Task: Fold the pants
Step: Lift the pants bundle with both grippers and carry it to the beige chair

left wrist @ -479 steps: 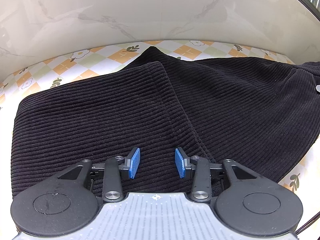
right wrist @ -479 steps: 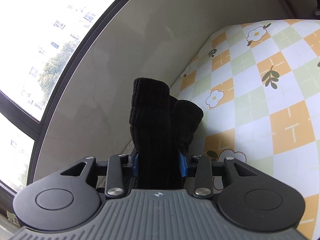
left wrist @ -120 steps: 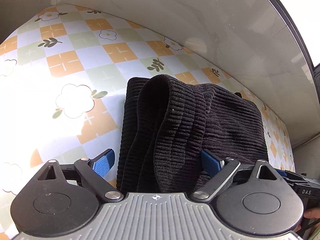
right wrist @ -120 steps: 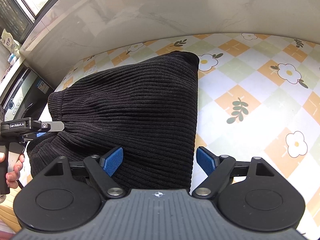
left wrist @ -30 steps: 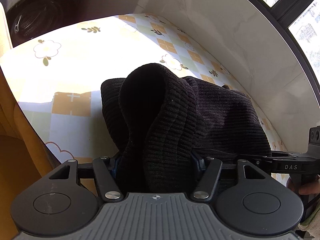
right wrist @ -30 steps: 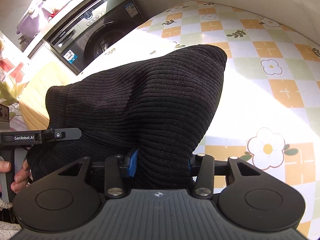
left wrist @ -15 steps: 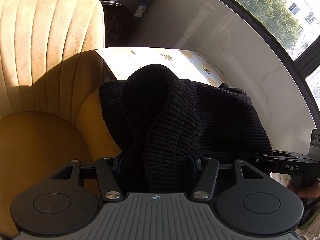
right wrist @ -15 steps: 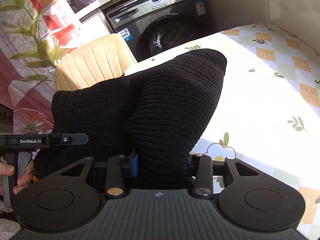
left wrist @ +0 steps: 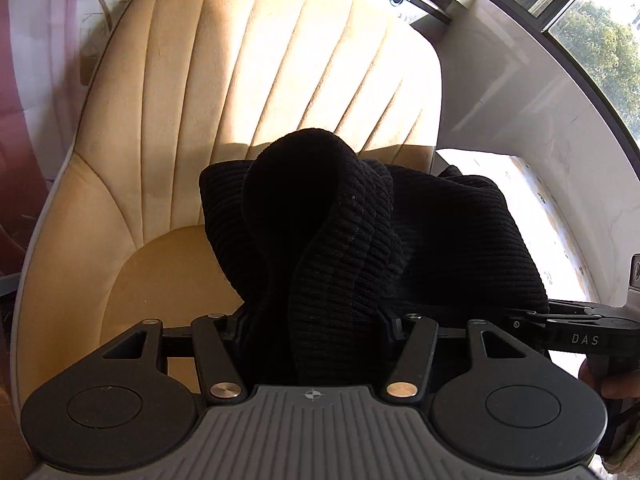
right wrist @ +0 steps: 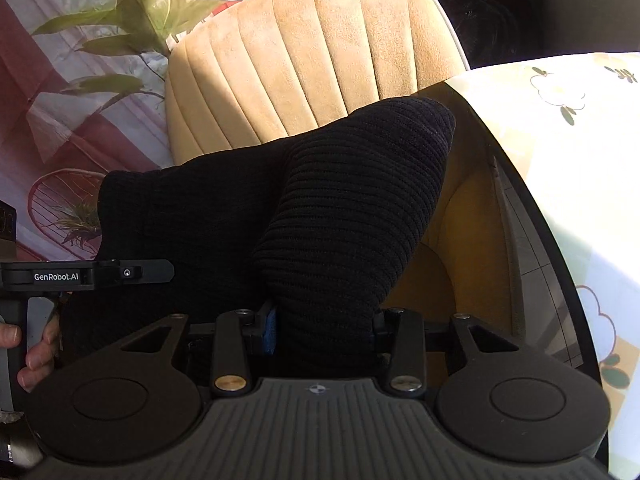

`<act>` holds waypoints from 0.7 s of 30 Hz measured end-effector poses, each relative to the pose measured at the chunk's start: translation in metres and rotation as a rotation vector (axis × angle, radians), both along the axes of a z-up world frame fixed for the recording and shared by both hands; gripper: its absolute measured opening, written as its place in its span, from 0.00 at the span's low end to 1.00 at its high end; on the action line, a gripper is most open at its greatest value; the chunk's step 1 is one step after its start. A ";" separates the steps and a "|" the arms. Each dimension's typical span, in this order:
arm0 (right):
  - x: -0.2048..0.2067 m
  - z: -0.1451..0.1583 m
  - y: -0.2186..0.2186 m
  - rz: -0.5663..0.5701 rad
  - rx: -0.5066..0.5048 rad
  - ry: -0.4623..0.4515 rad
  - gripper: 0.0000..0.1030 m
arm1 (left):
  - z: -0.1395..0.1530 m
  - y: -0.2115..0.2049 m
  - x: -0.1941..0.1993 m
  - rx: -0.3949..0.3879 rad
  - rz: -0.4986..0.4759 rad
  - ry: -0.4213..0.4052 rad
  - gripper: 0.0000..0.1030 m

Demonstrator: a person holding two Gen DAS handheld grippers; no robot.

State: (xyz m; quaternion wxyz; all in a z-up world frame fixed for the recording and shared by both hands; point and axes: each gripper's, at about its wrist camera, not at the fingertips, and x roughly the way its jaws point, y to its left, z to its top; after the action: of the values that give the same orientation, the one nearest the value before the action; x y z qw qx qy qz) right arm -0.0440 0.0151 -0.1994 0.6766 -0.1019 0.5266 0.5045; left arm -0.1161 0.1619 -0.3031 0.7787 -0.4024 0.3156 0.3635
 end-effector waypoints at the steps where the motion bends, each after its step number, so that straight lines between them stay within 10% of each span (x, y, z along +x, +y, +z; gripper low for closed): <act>1: -0.001 -0.011 0.009 -0.004 -0.006 0.006 0.39 | -0.009 0.010 -0.005 -0.005 -0.007 0.015 0.58; 17: 0.009 -0.167 0.110 -0.059 -0.161 0.027 0.40 | -0.137 0.127 -0.019 -0.091 -0.063 0.117 0.58; 21: 0.024 -0.211 0.116 -0.103 -0.338 0.079 0.53 | -0.170 0.136 -0.008 -0.178 -0.077 0.201 0.62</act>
State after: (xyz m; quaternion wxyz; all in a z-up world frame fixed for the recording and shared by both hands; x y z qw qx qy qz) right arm -0.0204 0.1310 -0.4104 0.6534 -0.1672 0.6346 0.3773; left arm -0.1243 0.2977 -0.4727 0.7178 -0.4189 0.4381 0.3425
